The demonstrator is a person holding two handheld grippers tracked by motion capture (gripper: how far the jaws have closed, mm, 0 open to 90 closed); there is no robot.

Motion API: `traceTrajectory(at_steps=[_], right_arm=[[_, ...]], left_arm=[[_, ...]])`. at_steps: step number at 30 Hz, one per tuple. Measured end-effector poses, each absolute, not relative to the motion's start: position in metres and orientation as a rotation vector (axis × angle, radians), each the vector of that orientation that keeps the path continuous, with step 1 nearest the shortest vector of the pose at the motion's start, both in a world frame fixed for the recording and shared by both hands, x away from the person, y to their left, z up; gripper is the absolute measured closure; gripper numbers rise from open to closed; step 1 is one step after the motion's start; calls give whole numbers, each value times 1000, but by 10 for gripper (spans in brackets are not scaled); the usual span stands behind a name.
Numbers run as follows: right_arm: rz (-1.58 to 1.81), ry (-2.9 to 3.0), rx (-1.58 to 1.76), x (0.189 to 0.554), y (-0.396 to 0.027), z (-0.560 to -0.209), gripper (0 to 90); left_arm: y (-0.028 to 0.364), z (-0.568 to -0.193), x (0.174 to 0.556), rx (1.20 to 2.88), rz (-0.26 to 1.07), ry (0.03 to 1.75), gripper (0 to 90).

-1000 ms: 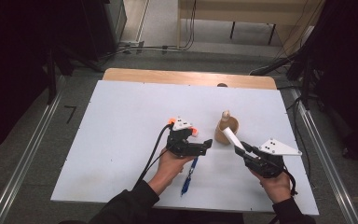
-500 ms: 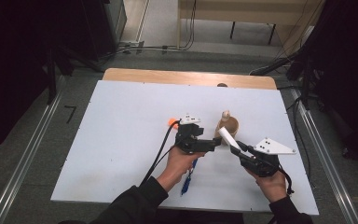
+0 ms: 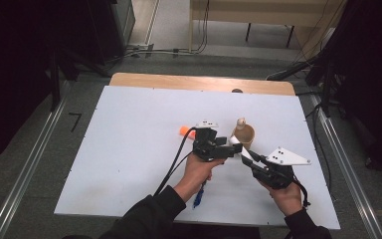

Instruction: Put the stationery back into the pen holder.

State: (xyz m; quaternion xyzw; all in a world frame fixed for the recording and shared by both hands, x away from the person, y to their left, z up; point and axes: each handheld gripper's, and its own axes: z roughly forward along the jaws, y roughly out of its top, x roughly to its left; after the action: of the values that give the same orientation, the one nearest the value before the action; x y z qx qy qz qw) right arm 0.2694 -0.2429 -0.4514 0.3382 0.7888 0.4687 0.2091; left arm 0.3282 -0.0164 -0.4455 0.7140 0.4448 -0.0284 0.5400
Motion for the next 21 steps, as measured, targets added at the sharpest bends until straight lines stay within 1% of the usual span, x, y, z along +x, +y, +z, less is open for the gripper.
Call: traceTrajectory(at_steps=[6,10,13,21], right_arm=[[1301,2203,930,270,-239,-452,689],[1302,2200,932,271,-239,-453,688],[1300,2202,939,272,-240,-453,687],[1284,2220,956,274,-238,-456,686]], left_arm=[[-18,-448,331,1670,-131,1062,352],[-18,-449,332,1664,-133,1069,415],[-16,-449,334,1648,-160,1082,449],[-15,-447,333,1619,-143,1075,531]])
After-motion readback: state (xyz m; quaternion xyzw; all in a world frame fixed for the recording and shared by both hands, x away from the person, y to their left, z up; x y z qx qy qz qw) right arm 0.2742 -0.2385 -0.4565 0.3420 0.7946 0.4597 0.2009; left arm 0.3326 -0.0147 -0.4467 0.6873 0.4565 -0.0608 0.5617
